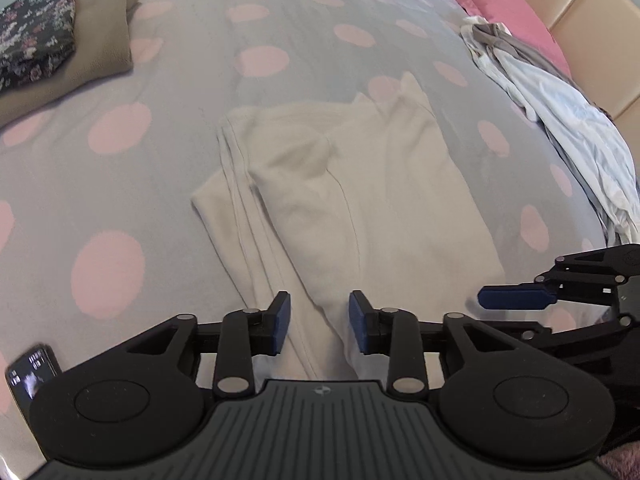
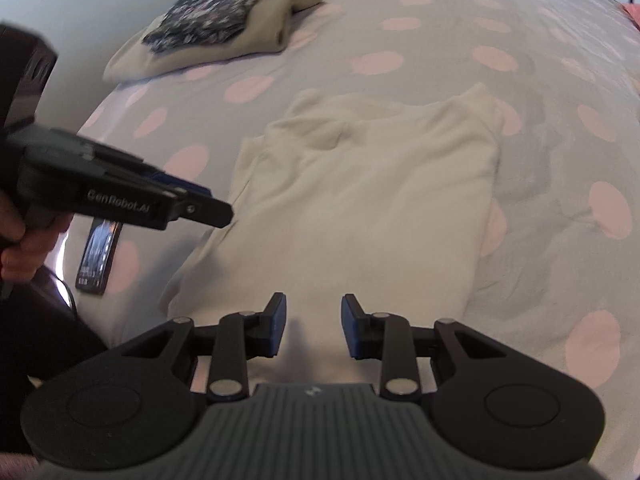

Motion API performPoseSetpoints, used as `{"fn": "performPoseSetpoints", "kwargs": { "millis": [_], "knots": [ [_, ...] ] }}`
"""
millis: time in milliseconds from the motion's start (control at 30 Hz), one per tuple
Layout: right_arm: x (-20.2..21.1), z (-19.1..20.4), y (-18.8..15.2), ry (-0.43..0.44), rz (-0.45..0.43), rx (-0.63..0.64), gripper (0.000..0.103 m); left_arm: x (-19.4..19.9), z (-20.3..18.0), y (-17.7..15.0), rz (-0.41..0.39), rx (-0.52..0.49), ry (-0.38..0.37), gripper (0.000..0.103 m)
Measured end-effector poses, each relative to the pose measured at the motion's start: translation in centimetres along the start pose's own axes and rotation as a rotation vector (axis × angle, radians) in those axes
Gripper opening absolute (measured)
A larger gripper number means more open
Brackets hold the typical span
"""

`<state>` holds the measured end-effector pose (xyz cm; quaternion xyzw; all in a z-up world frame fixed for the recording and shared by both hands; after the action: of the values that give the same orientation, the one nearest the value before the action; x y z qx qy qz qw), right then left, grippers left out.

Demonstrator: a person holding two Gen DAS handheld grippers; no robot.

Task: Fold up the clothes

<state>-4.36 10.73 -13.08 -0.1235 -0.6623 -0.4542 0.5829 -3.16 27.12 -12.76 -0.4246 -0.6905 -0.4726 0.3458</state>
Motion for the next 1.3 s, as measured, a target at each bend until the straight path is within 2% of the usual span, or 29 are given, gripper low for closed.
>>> {"fn": "performPoseSetpoints", "kwargs": {
  "millis": [133, 233, 333, 500, 533, 600, 633, 667, 700, 733, 767, 1033, 1233, 1267, 1300],
  "knots": [
    [0.0, 1.1, -1.9, -0.005, -0.004, 0.081, 0.034, 0.0, -0.6, -1.8, 0.02, 0.022, -0.035, 0.041],
    [-0.3, 0.9, -3.1, -0.021, -0.006, 0.128, 0.034, -0.1, -1.0, -3.0, 0.02, 0.042, -0.085, 0.05],
    [-0.2, 0.4, -4.1, -0.022, -0.019, 0.153, 0.034, -0.3, -1.6, -4.2, 0.037, 0.038, -0.114, 0.053],
    [-0.2, 0.1, -5.3, -0.025, -0.035, 0.183, 0.035, -1.6, -1.8, -5.9, 0.081, 0.017, -0.082, 0.057],
    [-0.1, 0.1, -5.5, -0.024, -0.038, 0.191, 0.035, -1.9, -1.7, -6.1, 0.089, 0.02, -0.081, 0.055],
    [0.1, 0.2, -6.1, -0.023, -0.047, 0.213, 0.036, -2.2, -1.5, -6.4, 0.101, 0.025, -0.087, 0.044],
    [0.1, 0.3, -6.4, -0.027, -0.051, 0.225, 0.036, -2.2, -1.5, -6.4, 0.099, 0.021, -0.086, 0.034],
    [0.2, 0.3, -6.7, -0.032, -0.056, 0.237, 0.042, -2.2, -1.5, -6.4, 0.096, 0.016, -0.085, 0.026],
    [0.4, 0.3, -7.1, -0.047, -0.063, 0.254, 0.048, -2.2, -1.6, -6.4, 0.094, 0.012, -0.084, 0.024],
    [0.5, 0.2, -7.5, -0.061, -0.071, 0.27, 0.049, -1.9, -1.6, -6.2, 0.085, 0.012, -0.092, 0.015],
    [0.7, 0.2, -7.8, -0.076, -0.079, 0.286, 0.05, -1.7, -1.7, -6.0, 0.071, 0.012, -0.096, 0.012],
    [0.2, -1.8, -9.8, -0.244, -0.076, 0.297, 0.052, 1.3, -2.5, -3.5, -0.037, -0.002, -0.122, 0.01],
    [-0.6, -2.3, -8.8, -0.198, -0.071, 0.156, 0.05, 2.3, -3.0, -3.0, -0.073, -0.018, -0.131, 0.01],
    [-0.9, -2.4, -8.6, -0.214, -0.07, 0.134, 0.047, 2.5, -2.9, -3.0, -0.08, -0.018, -0.132, 0.01],
    [-1.1, -2.6, -8.6, -0.211, -0.058, 0.113, 0.039, 2.7, -2.8, -2.9, -0.09, -0.009, -0.129, 0.009]
  ]
}}
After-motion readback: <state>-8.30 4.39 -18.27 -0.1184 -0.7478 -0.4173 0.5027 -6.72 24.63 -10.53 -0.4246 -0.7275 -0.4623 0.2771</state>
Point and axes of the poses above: each gripper's, at about its wrist camera, not at the fingertips, and x roughly against the way its jaws point, z to its left, y to its top, the point moved 8 cm from there along -x, roughly the way its jaws point, and after that the axes turned 6 degrees about -y, right-handed, at the moved point
